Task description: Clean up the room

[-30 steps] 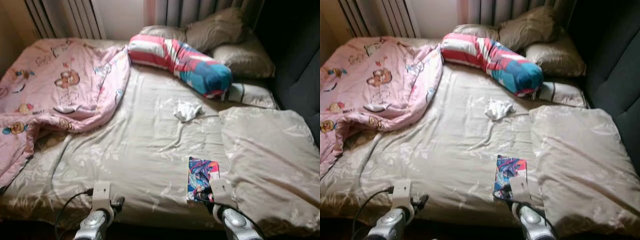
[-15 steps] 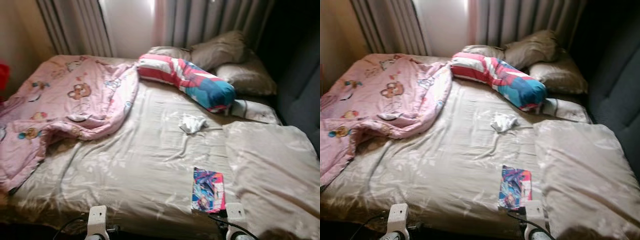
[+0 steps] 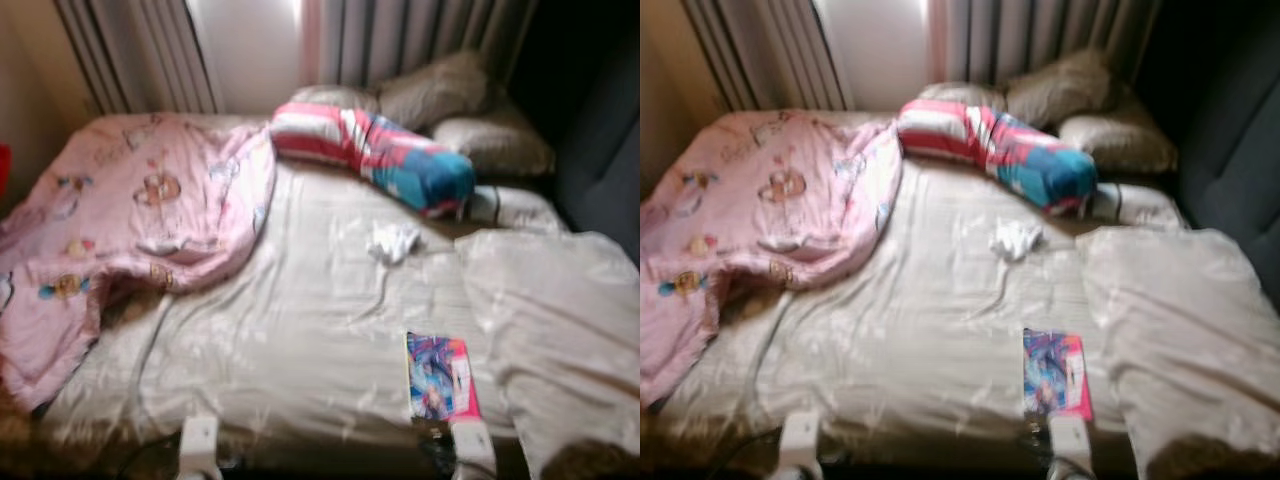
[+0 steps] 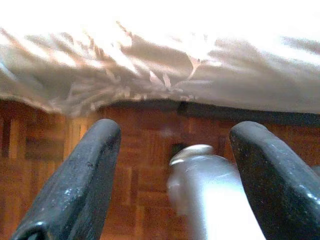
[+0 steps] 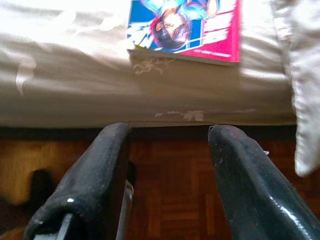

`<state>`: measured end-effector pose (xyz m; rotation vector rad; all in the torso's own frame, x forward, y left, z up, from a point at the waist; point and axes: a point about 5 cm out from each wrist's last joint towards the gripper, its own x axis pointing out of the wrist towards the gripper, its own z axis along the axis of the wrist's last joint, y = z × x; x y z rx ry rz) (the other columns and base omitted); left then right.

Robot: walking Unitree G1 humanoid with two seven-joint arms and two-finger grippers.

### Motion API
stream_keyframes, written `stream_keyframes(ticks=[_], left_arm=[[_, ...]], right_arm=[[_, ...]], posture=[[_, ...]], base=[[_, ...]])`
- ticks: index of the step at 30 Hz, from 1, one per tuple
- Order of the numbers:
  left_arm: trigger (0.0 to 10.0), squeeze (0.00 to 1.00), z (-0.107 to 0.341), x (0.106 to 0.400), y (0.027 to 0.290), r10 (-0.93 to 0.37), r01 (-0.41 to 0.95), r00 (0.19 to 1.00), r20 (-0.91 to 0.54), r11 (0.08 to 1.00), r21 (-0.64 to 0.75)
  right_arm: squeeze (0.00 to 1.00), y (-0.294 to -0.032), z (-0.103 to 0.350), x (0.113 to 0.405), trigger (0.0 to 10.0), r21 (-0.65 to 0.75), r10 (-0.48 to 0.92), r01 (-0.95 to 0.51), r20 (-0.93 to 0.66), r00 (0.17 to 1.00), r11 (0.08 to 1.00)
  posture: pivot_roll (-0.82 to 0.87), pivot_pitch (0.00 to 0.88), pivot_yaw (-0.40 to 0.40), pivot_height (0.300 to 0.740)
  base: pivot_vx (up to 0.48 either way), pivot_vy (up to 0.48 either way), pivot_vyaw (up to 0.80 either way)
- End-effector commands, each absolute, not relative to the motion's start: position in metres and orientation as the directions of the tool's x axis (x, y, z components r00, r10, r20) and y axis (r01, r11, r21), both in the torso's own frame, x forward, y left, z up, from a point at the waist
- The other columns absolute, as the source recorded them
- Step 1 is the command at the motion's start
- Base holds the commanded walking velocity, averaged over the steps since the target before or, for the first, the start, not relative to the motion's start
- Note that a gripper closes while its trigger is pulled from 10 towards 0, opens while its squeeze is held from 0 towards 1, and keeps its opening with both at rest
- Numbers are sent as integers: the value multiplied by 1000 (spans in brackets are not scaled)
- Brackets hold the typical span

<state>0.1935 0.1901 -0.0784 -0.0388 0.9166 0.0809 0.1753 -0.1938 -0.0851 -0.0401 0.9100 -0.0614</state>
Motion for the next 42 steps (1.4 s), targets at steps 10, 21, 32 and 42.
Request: stream_keyframes(ticks=[10, 21, 32, 42], left_arm=[[10000, 0, -78, 190, 204, 97, -124, 589, -802, 992, 28], [10000, 0, -77, 189, 213, 128, -165, 588, -798, 986, 37], [10000, 0, -75, 193, 213, 126, -162, 598, -791, 986, 35], [10000, 0, -77, 189, 216, 130, -164, 585, -800, 986, 40]], right_arm=[[0, -187, -81, 186, 10000, -44, -56, 35, -772, 633, 998], [0, -187, -77, 193, 10000, -52, -60, 31, -755, 653, 998], [0, -186, -76, 195, 10000, -65, -42, -11, -751, 660, 998], [0, -189, -81, 187, 10000, -60, -60, 21, -777, 627, 998]], posture=[[-61, 44, -18, 740], [-64, 124, -21, 740], [-65, 147, -12, 740], [-61, 153, -8, 740]], base=[[0, 459, 0], [0, 461, 422], [0, 460, 288], [0, 460, 364]])
